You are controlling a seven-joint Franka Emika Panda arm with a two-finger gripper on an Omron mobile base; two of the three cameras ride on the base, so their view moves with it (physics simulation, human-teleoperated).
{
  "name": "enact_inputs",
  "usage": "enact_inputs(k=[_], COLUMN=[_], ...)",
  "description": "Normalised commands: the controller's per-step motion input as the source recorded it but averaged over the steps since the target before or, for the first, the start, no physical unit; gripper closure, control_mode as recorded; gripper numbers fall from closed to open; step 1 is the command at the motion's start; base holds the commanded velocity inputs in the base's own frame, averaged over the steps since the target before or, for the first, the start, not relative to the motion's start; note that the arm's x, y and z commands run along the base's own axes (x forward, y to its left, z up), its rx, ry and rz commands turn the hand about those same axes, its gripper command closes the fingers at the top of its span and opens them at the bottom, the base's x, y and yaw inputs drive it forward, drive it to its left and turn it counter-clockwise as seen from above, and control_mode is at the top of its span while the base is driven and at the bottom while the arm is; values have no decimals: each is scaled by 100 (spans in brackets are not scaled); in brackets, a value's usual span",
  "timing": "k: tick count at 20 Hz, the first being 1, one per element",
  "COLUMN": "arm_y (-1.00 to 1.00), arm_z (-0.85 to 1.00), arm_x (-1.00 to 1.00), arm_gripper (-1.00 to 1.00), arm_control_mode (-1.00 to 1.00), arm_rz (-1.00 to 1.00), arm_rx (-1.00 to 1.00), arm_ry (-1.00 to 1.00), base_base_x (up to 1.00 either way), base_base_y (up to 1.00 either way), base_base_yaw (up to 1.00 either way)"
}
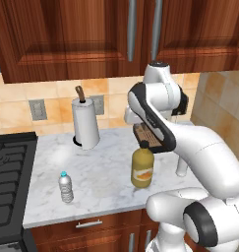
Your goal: Place the drinks on the dining counter in a tight cluster.
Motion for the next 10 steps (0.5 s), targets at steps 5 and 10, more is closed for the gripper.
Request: enact_inputs(k=[5, 10], arm_y=[0, 1], arm_z=[-27, -29], arm_x=[6, -16], arm_gripper=[-100, -100], arm_control_mode=[-100, -100], arm_rz=[-2, -6], arm_rx=[2, 0], arm_ry=[17, 5], base_base_x=[0, 0], base_base_y=[0, 0], base_base_yaw=[0, 0])
